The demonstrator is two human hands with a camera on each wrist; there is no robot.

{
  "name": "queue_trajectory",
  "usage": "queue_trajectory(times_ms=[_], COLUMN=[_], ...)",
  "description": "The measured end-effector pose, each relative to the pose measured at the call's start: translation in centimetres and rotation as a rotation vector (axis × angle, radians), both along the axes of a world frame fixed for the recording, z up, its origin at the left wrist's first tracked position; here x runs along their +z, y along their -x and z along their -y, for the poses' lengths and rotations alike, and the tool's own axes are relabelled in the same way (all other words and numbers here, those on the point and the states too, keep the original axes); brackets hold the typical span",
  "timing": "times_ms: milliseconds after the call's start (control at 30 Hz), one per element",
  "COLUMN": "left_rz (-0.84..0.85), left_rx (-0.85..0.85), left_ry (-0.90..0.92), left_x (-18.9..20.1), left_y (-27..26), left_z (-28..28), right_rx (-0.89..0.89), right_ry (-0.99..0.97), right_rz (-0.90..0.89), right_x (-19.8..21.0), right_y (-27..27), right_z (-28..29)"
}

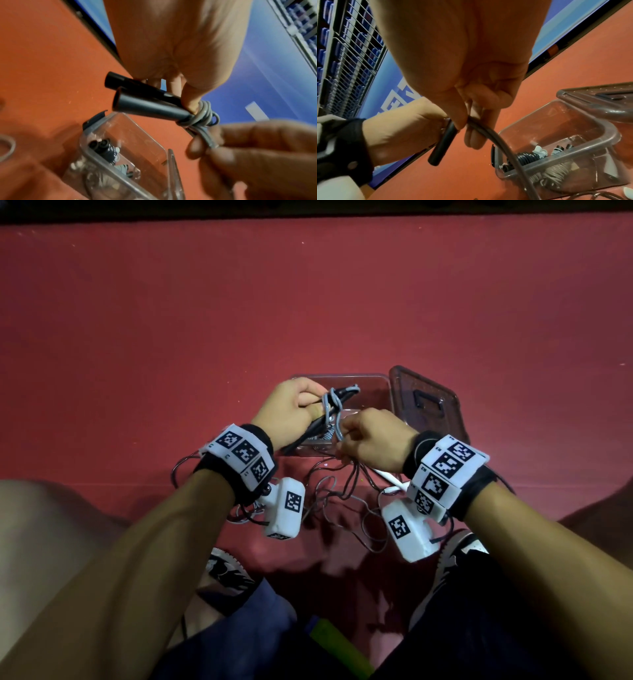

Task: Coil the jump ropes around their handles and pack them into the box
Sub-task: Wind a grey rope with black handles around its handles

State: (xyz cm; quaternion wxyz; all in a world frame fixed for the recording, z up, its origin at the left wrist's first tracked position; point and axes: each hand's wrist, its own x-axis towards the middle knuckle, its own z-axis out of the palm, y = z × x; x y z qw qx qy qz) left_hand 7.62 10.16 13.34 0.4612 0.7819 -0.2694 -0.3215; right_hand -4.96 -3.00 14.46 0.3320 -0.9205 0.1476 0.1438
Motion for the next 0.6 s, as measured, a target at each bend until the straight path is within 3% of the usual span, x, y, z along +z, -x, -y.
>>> queue_trajectory(times_ms=[267,600], left_rz=[0.466,0.554], left_rx=[-0.333,-0.553], left_ry=[-0.357,-0.478], left_x=[-0.49,0.11], left_y=[-0.06,-0.45], left_z=[0.26,0.13], right_rx=[0.097,-0.019], right_ry=[0.151,0.158], right_rz=[0.022,0.154], right_x=[0.69,0.01], right_y=[-0.03,-0.27], right_z=[-0.18,0.26])
